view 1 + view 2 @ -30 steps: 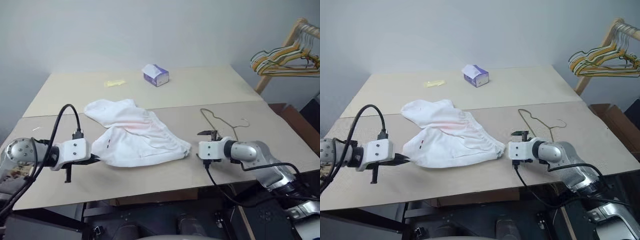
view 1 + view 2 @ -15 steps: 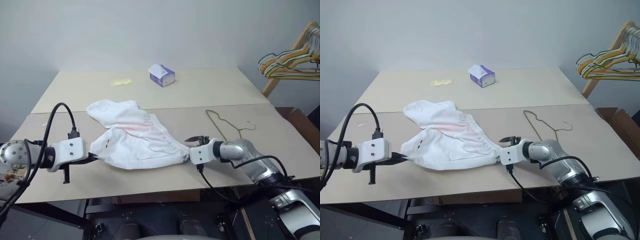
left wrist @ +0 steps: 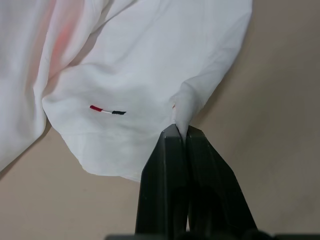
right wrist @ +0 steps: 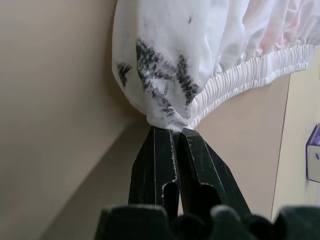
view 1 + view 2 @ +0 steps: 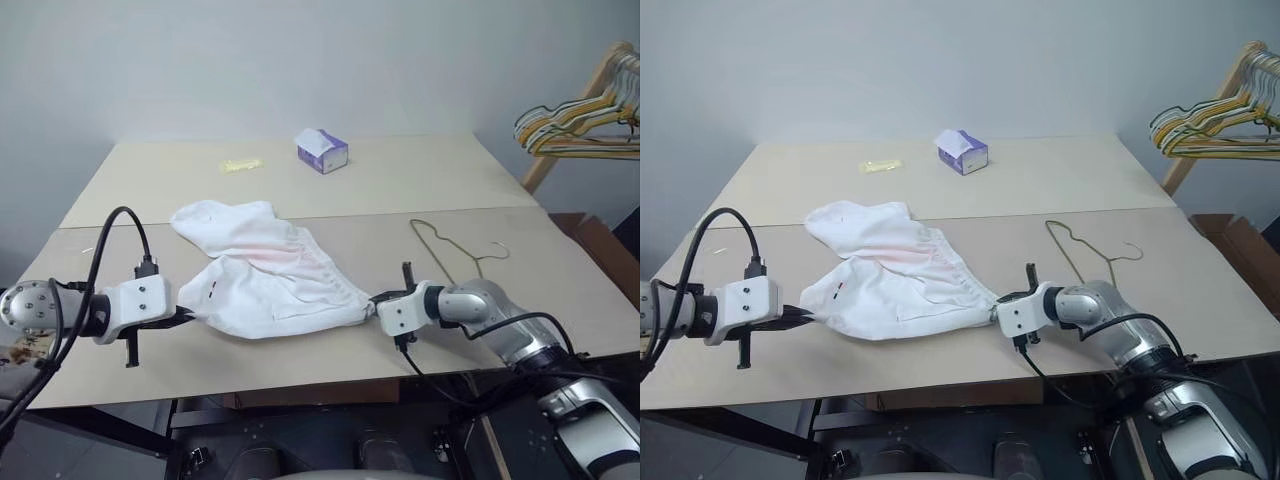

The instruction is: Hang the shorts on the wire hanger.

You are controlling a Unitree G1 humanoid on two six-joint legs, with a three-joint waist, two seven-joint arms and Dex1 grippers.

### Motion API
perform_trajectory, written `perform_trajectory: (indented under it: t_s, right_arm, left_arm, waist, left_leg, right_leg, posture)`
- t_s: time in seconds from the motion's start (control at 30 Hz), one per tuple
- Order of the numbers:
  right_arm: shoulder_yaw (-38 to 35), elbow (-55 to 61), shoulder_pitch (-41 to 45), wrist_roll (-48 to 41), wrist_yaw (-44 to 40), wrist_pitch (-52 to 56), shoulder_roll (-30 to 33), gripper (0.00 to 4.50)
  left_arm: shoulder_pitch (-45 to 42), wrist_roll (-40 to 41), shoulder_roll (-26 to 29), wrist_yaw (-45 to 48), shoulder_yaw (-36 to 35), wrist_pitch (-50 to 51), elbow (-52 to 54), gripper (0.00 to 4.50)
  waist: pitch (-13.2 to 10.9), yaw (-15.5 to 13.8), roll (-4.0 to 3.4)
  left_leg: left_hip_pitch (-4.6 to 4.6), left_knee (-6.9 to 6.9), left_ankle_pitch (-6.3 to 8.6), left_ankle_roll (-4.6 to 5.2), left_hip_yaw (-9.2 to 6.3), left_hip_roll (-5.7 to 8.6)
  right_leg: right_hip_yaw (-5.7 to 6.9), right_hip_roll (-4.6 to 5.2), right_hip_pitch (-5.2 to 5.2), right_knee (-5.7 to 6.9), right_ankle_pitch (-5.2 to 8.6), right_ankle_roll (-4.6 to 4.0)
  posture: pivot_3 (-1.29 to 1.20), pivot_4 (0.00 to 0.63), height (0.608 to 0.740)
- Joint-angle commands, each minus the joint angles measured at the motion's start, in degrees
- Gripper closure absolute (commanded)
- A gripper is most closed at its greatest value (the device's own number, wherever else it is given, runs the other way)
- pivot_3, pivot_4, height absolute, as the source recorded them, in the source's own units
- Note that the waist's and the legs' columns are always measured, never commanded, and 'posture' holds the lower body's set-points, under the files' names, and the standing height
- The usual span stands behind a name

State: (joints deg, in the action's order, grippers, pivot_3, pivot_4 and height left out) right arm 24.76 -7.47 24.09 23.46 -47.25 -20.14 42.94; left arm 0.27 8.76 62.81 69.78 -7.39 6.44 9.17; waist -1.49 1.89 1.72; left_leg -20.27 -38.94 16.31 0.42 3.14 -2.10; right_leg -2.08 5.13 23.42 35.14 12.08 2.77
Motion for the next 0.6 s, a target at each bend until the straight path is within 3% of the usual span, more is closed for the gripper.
perform_trajectory:
  t_s: [0.03, 0.23, 0.37, 0.47, 0.53, 0.6]
  right_arm:
    - [-5.6, 11.8, -3.5, -3.4, -4.5, 5.8, 4.6, 4.48]
    - [-12.2, 32.2, -10.5, -19.8, -18.0, 19.2, 13.6, 4.48]
    - [-13.1, 34.2, -4.6, -30.8, -22.2, 35.3, 11.7, 4.48]
    - [-11.2, 23.3, 8.6, -32.6, -21.5, 44.5, 5.0, 4.48]
    - [-9.9, 11.5, 20.3, -29.3, -18.0, 49.4, 0.1, 4.48]
    - [-12.1, -3.6, 34.4, -24.2, -4.6, 50.2, -6.4, 4.48]
  left_arm:
    - [2.0, 2.4, 2.5, 2.6, -3.2, 0.8, 2.9, 4.5]
    - [7.9, 7.3, 7.2, 10.7, -8.0, 2.4, 8.0, 4.5]
    - [-1.1, 6.1, 7.0, 10.6, -1.7, 2.7, 4.4, 4.5]
    - [-21.9, -3.8, -0.3, 6.3, 9.4, 0.1, -9.8, 4.5]
    - [-40.5, -14.5, -8.9, -6.2, 15.4, 1.0, -25.0, 4.5]
    - [-60.3, -20.1, -17.9, -25.1, 15.5, 2.2, -41.4, 4.5]
  waist:
    - [0.0, -0.4, 0.0]
    - [0.0, -1.0, 0.0]
    - [-0.1, -1.1, 0.0]
    - [-0.1, -1.4, -0.06]
    - [-0.1, -2.2, -0.06]
    - [-0.2, -2.4, 0.12]
  left_leg:
    - [0.0, 0.0, 0.0, 0.0, 0.01, -0.01]
    - [0.02, 0.02, 0.03, 0.02, 0.07, -0.08]
    - [0.38, -0.01, 0.01, 0.01, 0.08, -0.2]
    - [0.83, -0.04, 0.0, -0.02, 0.11, -0.19]
    - [1.1, -0.05, -0.01, -0.02, 0.01, -0.14]
    - [1.05, -0.07, -0.16, -0.09, -0.2, -0.07]
  right_leg:
    - [0.0, 0.0, 0.0, -0.02, 0.01, 0.0]
    - [0.03, -0.01, 0.06, 0.04, 0.16, -0.02]
    - [0.07, -0.11, -0.26, 0.08, 0.54, -0.09]
    - [0.05, -0.15, -0.63, 0.14, 0.53, -0.12]
    - [0.12, -0.19, -1.05, 0.1, 0.5, -0.1]
    - [0.21, -0.22, -1.12, -0.05, -0.02, 0.22]
  posture:
    - [0.04, 0.0, 0.74]
    - [0.03, 0.0, 0.74]
    - [0.04, 0.0, 0.74]
    - [0.04, 0.0, 0.74]
    - [0.04, 0.0, 0.74]
    - [0.03, 0.0, 0.74]
